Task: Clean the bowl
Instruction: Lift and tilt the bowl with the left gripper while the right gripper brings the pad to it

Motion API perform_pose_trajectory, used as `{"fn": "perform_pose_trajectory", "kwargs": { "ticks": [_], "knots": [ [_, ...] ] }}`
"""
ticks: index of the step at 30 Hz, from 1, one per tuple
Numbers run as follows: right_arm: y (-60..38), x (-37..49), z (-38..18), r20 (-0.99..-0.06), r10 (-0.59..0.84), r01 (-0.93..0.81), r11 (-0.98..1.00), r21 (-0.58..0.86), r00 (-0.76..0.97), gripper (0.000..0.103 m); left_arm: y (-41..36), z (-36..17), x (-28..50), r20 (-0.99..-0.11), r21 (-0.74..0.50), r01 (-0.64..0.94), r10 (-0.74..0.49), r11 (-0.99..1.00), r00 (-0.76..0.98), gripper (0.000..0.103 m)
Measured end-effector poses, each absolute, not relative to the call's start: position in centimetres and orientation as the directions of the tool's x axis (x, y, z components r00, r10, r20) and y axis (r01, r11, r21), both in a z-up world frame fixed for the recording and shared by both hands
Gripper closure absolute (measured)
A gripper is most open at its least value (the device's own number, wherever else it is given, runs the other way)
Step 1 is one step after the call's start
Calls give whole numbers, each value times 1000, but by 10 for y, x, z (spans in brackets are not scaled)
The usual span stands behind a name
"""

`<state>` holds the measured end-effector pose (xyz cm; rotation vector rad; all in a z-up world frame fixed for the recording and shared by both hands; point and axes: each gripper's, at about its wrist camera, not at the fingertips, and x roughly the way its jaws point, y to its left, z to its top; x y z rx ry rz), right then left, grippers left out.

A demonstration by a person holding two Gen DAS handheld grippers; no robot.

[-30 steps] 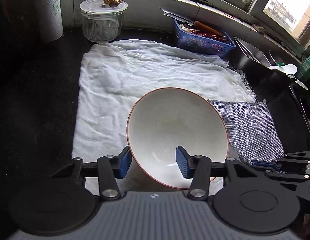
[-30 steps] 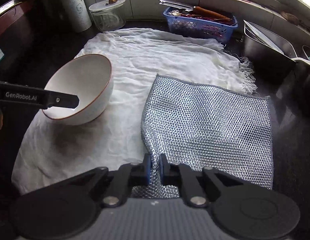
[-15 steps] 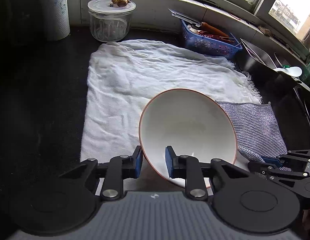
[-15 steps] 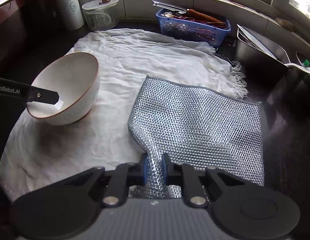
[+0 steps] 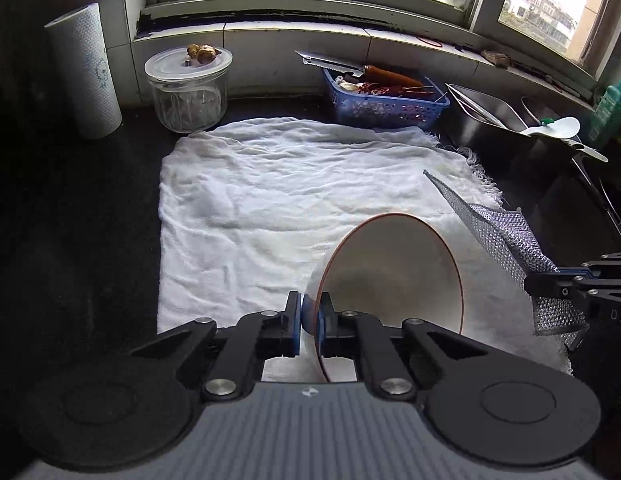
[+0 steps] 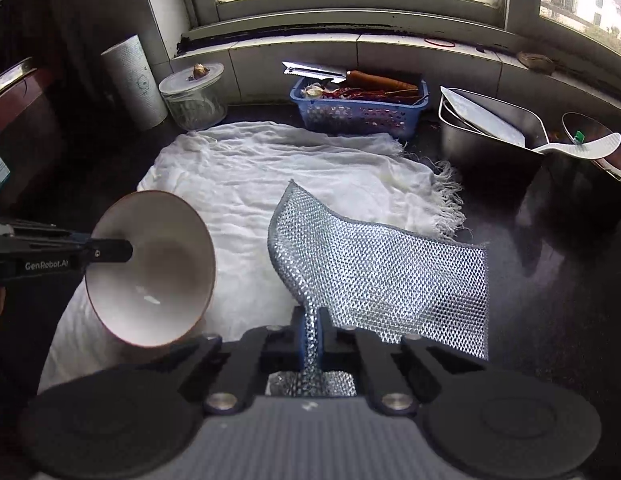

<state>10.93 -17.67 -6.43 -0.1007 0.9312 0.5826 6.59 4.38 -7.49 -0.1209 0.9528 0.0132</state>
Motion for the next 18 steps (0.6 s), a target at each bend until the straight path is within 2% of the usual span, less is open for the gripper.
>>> {"fn": "perform_pose_trajectory", "kwargs": {
  "ticks": [6, 11, 14, 18],
  "knots": [
    [-171, 103, -39, -703, 533, -558, 797, 231, 470, 99, 46, -75, 65, -825, -119, -105, -40, 987, 563, 96],
    [-144, 93, -26, -641, 639, -666, 701, 255, 427, 99, 51, -77, 64, -831, -151, -137, -50, 979, 554, 96],
    [-120, 89, -29, -661, 665, -748, 622, 231, 349, 99, 57, -78, 64, -834, -181, -158, -66, 971, 547, 96],
    [-102, 94, -61, -696, 681, -825, 514, 235, 226, 98, 60, -80, 64, -837, -196, -164, -77, 967, 542, 96]
  ]
}}
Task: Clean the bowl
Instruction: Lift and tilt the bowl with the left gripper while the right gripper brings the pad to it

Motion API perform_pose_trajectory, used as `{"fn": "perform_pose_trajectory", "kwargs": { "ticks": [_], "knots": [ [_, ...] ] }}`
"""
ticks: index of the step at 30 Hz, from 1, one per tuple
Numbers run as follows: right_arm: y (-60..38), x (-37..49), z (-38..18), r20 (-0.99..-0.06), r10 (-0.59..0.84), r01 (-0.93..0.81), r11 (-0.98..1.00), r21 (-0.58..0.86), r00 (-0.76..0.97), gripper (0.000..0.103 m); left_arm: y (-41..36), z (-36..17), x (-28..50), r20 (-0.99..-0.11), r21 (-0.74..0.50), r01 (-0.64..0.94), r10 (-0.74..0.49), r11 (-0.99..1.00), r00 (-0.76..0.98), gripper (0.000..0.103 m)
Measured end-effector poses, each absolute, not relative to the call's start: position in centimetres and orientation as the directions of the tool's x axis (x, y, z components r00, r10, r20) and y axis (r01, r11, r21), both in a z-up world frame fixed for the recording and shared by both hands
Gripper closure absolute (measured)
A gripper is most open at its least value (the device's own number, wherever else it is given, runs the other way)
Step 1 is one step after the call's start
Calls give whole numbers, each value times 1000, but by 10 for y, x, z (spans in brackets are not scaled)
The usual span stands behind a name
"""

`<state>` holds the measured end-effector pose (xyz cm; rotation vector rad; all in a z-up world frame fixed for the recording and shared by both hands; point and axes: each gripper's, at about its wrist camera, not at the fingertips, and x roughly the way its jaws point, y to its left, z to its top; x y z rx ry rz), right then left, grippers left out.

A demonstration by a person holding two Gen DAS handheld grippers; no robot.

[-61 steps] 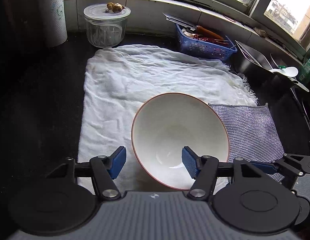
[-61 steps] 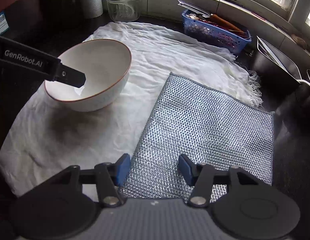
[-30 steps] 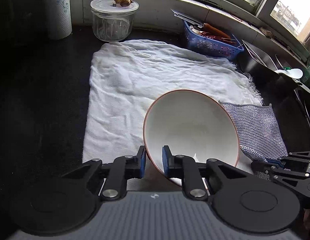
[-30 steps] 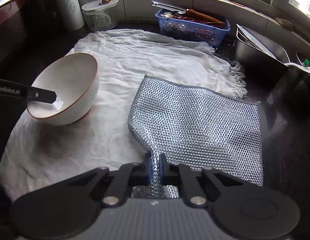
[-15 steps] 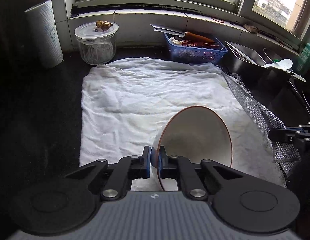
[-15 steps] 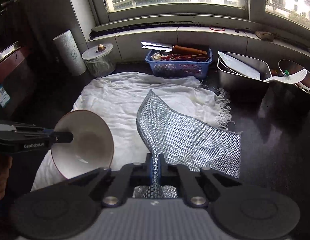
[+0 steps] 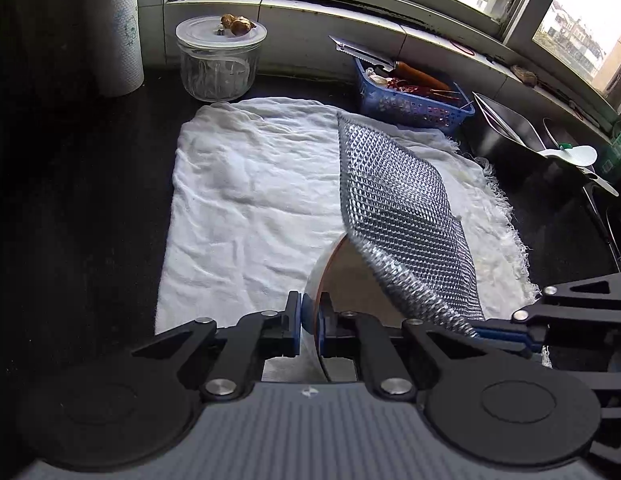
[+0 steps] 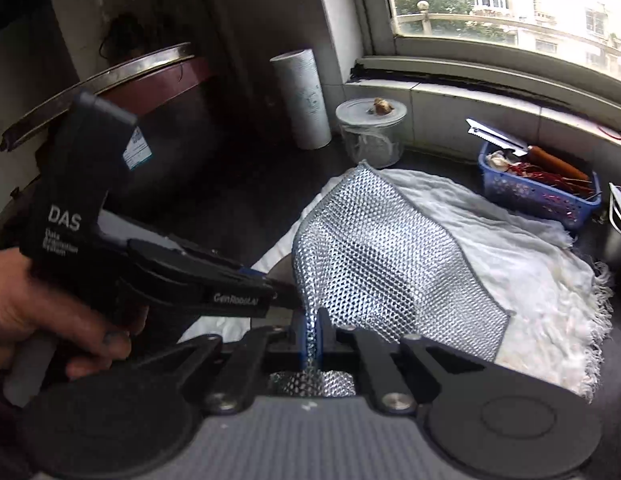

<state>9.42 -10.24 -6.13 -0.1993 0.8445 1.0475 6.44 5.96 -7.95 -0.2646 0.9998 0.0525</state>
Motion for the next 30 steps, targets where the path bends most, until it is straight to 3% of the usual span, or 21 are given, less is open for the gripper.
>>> {"fn": "perform_pose_trajectory", "kwargs": {
  "ticks": [5, 11, 15, 18, 24, 30],
  "knots": [
    [-86, 110, -94, -730, 666, -834, 484, 267, 153, 98, 61, -81, 65, -840, -197, -172, -75, 965, 538, 96],
    [-77, 120, -103, -776, 623, -821, 493, 287, 102, 90, 63, -82, 66, -839, -204, -180, -78, 962, 538, 96],
    [-92, 110, -90, -760, 632, -826, 503, 254, 151, 63, 64, -82, 67, -839, -211, -184, -82, 960, 538, 96],
    [-102, 107, -81, -737, 652, -825, 506, 251, 176, 54, 65, -83, 67, -840, -210, -191, -78, 959, 536, 96],
    [-109, 101, -66, -718, 653, -819, 534, 211, 241, 54, 65, -83, 67, -840, -215, -193, -80, 957, 537, 96],
    [-120, 95, -40, -674, 688, -814, 536, 223, 269, 47, 65, -83, 67, -841, -216, -195, -81, 957, 535, 96]
  ]
}}
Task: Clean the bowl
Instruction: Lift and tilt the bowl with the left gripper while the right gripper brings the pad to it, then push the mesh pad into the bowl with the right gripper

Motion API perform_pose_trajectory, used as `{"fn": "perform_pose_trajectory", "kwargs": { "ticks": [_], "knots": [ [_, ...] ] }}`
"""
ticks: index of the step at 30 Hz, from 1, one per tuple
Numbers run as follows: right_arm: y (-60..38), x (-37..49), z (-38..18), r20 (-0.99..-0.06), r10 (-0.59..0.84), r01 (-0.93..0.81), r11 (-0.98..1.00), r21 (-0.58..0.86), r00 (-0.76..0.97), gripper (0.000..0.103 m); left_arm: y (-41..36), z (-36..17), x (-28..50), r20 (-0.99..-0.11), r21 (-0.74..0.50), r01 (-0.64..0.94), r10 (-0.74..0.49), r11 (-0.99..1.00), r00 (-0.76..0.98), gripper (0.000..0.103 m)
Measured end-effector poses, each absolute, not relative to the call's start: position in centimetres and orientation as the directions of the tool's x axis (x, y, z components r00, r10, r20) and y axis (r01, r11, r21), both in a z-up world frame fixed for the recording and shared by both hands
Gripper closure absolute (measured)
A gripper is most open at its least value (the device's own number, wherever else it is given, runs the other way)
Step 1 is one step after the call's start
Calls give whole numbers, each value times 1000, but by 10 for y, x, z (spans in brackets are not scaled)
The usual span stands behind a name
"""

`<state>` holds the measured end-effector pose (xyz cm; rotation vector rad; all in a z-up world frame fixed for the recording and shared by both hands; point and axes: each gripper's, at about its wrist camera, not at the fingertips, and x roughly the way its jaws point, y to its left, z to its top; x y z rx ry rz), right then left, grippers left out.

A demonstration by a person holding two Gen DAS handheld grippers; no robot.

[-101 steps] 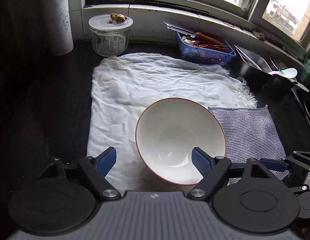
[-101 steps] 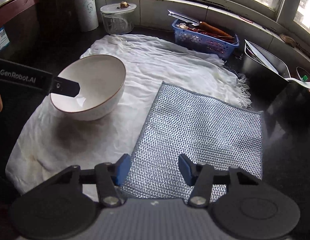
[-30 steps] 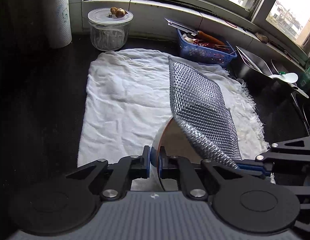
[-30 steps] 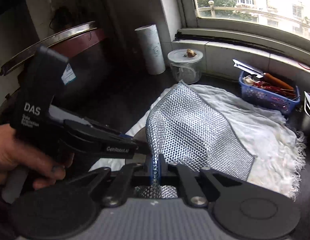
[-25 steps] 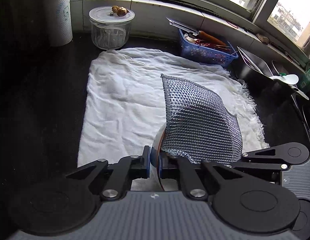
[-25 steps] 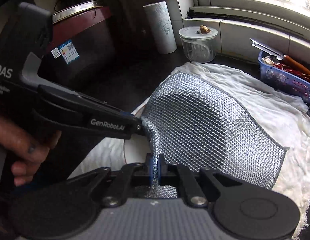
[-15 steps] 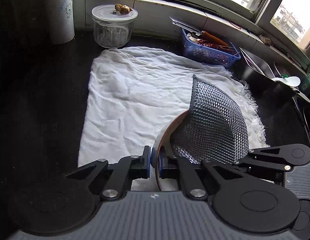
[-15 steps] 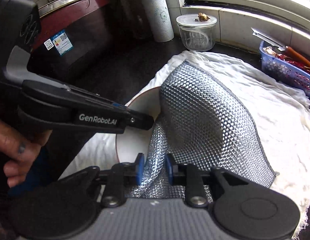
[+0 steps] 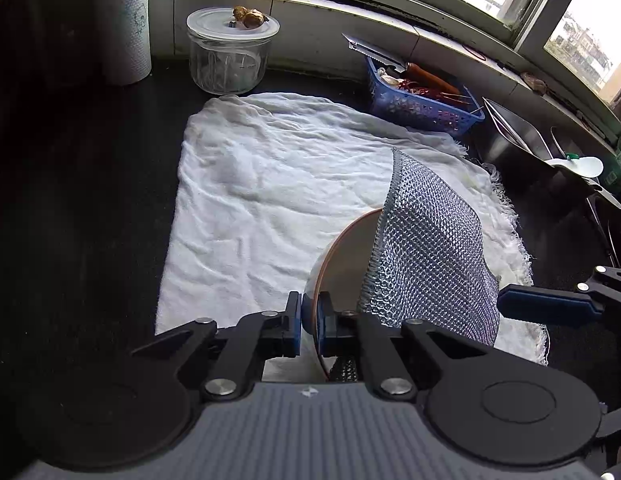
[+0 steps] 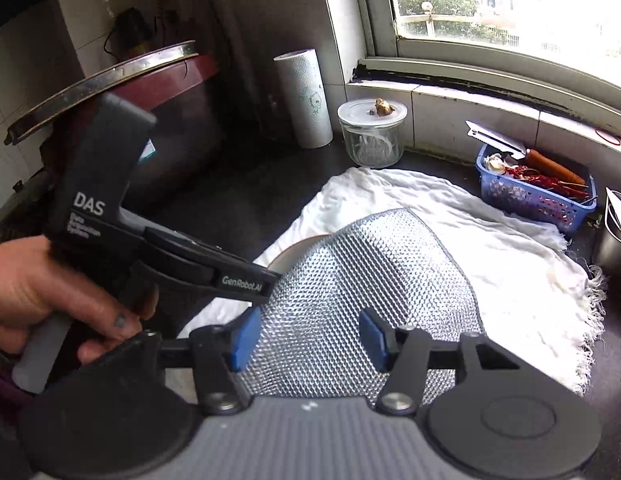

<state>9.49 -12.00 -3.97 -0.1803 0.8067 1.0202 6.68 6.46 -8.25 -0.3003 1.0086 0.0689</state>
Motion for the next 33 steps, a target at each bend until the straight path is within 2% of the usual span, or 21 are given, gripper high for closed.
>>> {"fn": "perform_pose_trajectory", "kwargs": {
  "ticks": [8, 12, 15, 17, 22, 31, 33],
  "knots": [
    [-105, 99, -50, -706, 636, -815, 561, 145, 313, 50, 64, -82, 67, -839, -213, -190, -80, 958, 538, 96],
    [-78, 100, -70, -768, 543, -822, 568, 38, 340, 68, 64, -81, 66, -837, -216, -185, -84, 959, 540, 96],
    [-69, 102, -78, -795, 500, -818, 575, 9, 343, 71, 65, -81, 66, -837, -218, -183, -87, 959, 541, 96],
    [-66, 102, -81, -803, 484, -823, 568, -12, 346, 71, 65, -81, 66, -837, -221, -184, -89, 958, 541, 96],
    [-62, 110, -90, -799, 513, -831, 556, 30, 314, 62, 67, -81, 67, -835, -229, -187, -94, 955, 542, 96],
    [-51, 94, -100, -829, 461, -877, 474, -72, 317, 62, 66, -81, 68, -834, -232, -190, -94, 954, 544, 96],
    [-50, 96, -100, -831, 461, -878, 473, -67, 312, 66, 66, -81, 68, -834, -233, -191, -95, 954, 544, 96]
  ]
}}
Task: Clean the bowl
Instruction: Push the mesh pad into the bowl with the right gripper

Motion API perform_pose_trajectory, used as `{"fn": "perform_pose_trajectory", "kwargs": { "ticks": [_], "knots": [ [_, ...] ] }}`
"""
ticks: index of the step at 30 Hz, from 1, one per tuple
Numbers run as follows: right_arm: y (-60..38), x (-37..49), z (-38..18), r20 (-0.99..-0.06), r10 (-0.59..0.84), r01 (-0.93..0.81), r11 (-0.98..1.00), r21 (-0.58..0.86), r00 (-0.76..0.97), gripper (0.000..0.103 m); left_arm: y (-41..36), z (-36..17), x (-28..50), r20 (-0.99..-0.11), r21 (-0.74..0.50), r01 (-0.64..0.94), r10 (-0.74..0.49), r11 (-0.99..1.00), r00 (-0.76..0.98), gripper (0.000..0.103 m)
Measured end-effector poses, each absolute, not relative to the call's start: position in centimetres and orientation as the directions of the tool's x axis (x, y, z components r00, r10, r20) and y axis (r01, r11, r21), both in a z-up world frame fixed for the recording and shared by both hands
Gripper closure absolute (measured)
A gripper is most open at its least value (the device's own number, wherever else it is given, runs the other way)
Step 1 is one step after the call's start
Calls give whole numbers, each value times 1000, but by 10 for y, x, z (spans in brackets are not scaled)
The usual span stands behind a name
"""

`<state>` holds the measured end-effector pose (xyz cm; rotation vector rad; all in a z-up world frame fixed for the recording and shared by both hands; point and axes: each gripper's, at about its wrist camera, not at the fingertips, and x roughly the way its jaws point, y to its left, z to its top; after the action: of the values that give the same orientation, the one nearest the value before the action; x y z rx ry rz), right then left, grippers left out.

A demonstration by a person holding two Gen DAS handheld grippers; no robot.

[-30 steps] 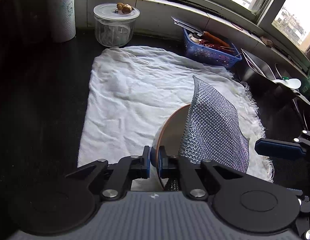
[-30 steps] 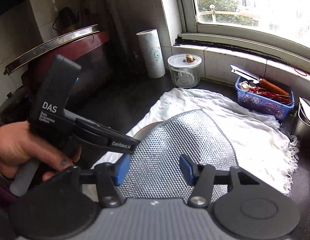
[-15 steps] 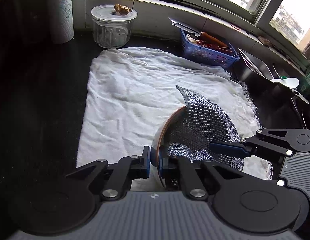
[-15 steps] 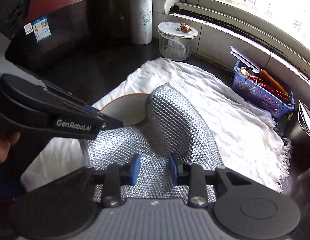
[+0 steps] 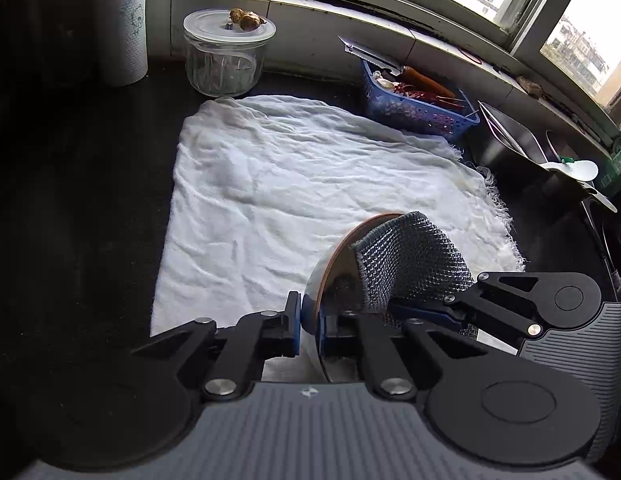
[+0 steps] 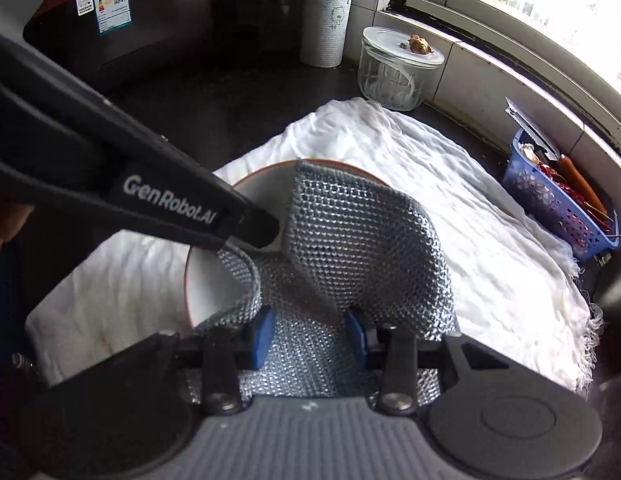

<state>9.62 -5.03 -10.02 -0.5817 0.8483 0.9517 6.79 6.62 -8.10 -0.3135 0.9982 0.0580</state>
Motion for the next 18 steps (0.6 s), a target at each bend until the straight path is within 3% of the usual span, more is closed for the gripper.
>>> {"fn": "perform_pose_trajectory", "kwargs": {
  "ticks": [3, 4, 6, 8, 11, 18],
  "knots": [
    [-50, 97, -102, -833, 460, -880, 470, -66, 308, 78, 66, -82, 68, -836, -229, -193, -91, 954, 542, 96],
    [-50, 97, -103, -834, 465, -883, 466, -55, 298, 90, 67, -83, 68, -837, -231, -195, -92, 953, 540, 96],
    [-48, 95, -104, -833, 472, -886, 461, -47, 289, 95, 67, -84, 67, -839, -232, -201, -91, 952, 536, 96],
    [-47, 92, -105, -832, 479, -893, 448, -43, 281, 98, 67, -85, 66, -842, -225, -204, -85, 953, 532, 96],
    [-49, 96, -104, -823, 537, -901, 427, 76, 185, 100, 68, -87, 65, -847, -222, -210, -81, 952, 525, 95],
    [-52, 91, -102, -816, 545, -911, 409, 57, 194, 101, 74, -89, 62, -849, -284, -244, -126, 927, 513, 95]
  ]
}}
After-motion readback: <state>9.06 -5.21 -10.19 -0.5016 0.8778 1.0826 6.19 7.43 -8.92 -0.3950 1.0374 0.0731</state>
